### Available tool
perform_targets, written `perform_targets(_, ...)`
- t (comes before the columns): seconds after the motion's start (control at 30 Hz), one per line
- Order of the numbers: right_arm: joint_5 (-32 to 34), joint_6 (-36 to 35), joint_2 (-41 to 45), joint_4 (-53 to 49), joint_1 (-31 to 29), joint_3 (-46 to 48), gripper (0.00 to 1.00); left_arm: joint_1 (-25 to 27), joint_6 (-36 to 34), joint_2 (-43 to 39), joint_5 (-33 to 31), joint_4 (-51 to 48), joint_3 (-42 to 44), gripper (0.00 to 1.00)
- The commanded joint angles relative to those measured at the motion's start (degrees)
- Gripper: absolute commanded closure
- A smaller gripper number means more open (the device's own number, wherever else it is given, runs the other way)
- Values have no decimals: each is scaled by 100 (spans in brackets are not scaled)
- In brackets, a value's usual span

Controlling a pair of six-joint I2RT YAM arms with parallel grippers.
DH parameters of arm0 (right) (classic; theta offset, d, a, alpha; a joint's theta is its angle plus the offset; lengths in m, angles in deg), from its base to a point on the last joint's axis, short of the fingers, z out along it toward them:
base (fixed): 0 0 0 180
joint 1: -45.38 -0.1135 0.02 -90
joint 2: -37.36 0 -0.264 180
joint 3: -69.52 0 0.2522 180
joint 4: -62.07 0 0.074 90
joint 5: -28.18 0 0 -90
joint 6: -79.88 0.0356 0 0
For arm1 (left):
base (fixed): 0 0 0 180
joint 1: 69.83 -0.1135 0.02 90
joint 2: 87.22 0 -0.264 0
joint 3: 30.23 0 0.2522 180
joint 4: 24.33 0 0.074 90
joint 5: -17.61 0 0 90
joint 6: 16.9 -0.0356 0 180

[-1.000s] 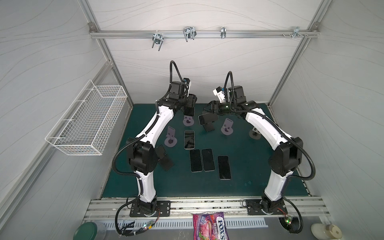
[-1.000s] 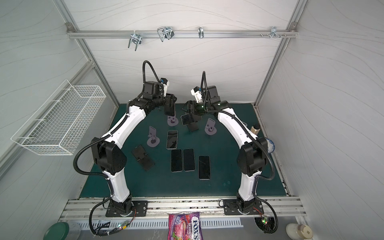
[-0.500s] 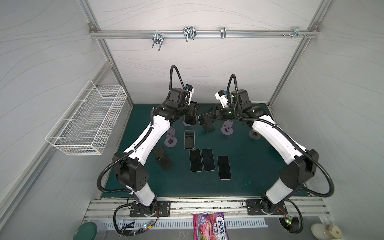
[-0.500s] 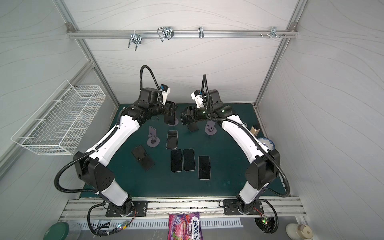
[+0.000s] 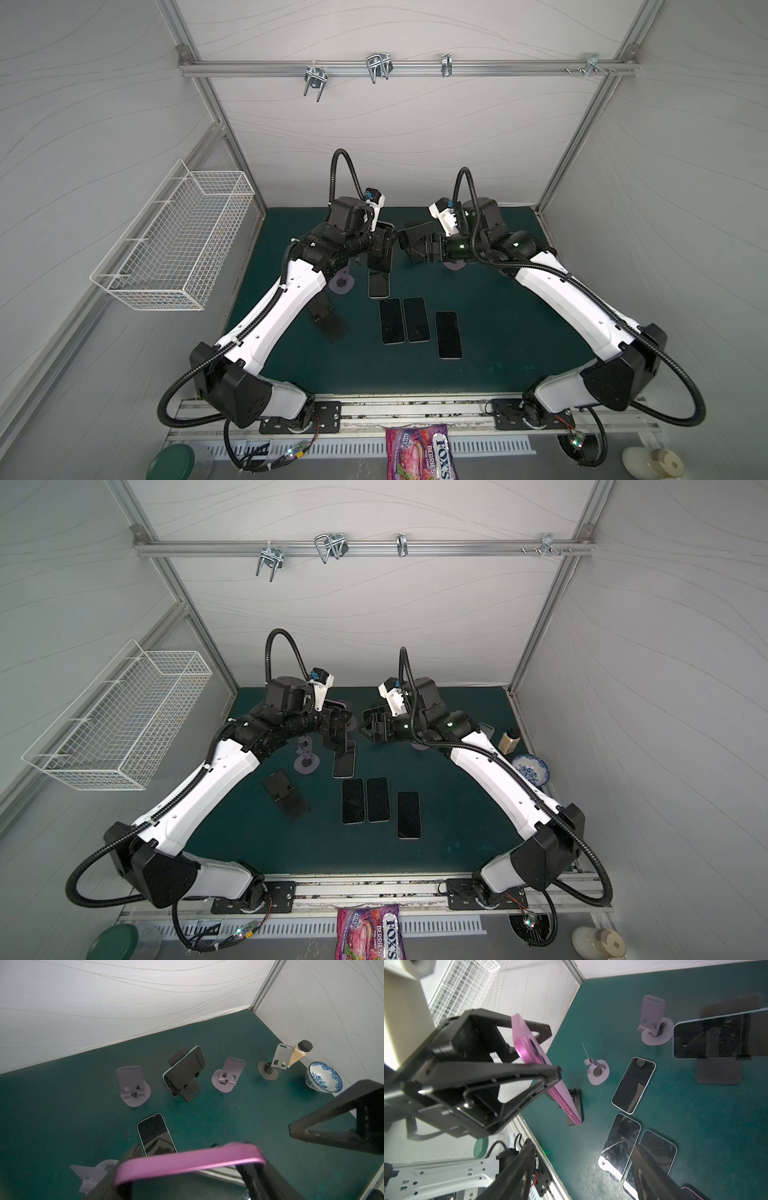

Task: Remove the phone from the phone stand
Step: 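Carry the pink-edged phone with the left gripper toward the flat phones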

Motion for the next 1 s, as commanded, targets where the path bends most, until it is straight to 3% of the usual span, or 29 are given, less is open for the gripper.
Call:
perform_targets(0.0,168,106,165,-89,-173,150,26,24,267,-364,-45,130,135,55)
perform_targets(0.5,441,334,358,94,-872,701,25,30,663,-1342,170,-478,1260,57)
perform_targets(0.97,508,537,126,101,-1407,889,25,27,926,-1682,418,-1176,1849,57)
